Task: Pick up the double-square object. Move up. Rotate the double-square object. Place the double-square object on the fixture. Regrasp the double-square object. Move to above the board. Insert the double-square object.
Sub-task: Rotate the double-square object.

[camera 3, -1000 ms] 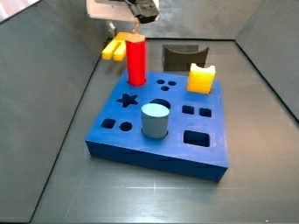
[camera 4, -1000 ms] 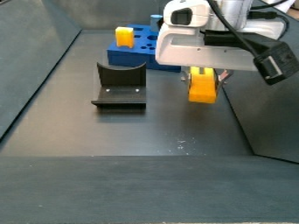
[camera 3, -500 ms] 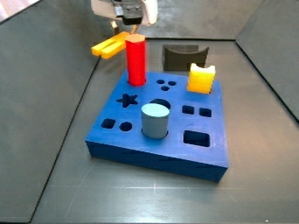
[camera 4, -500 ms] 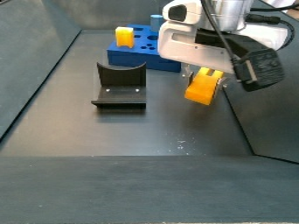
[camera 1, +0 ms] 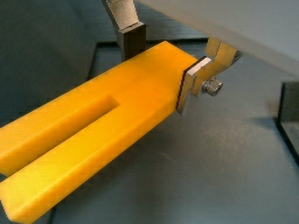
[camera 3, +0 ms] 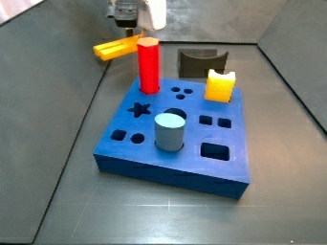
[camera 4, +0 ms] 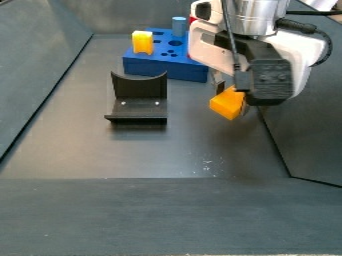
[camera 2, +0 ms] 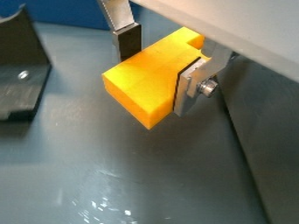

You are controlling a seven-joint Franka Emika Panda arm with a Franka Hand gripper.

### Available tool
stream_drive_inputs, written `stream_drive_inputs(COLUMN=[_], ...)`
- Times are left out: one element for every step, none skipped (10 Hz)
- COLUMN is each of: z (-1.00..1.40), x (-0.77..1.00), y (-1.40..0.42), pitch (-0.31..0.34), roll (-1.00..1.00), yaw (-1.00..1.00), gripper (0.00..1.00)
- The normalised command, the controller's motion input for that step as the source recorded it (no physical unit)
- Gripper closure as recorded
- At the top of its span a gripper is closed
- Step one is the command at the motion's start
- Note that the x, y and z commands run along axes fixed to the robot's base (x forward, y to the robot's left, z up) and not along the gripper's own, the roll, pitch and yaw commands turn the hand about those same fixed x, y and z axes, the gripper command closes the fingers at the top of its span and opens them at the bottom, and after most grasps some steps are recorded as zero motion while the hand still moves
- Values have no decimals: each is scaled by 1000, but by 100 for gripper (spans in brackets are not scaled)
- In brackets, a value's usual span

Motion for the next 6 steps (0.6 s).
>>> stream_drive_inputs(z=[-15,-15,-15,-15,-15,-15], x=[10,10,10,10,10,10], y=[22,22,22,22,22,22], pitch=[-1,-1,-1,-1,-1,-2], roll=[-8,-8,-8,-9,-9,-9], yaw=[-1000,-1000,-1000,-1000,-1000,-1000], gripper=[100,100,100,100,100,100])
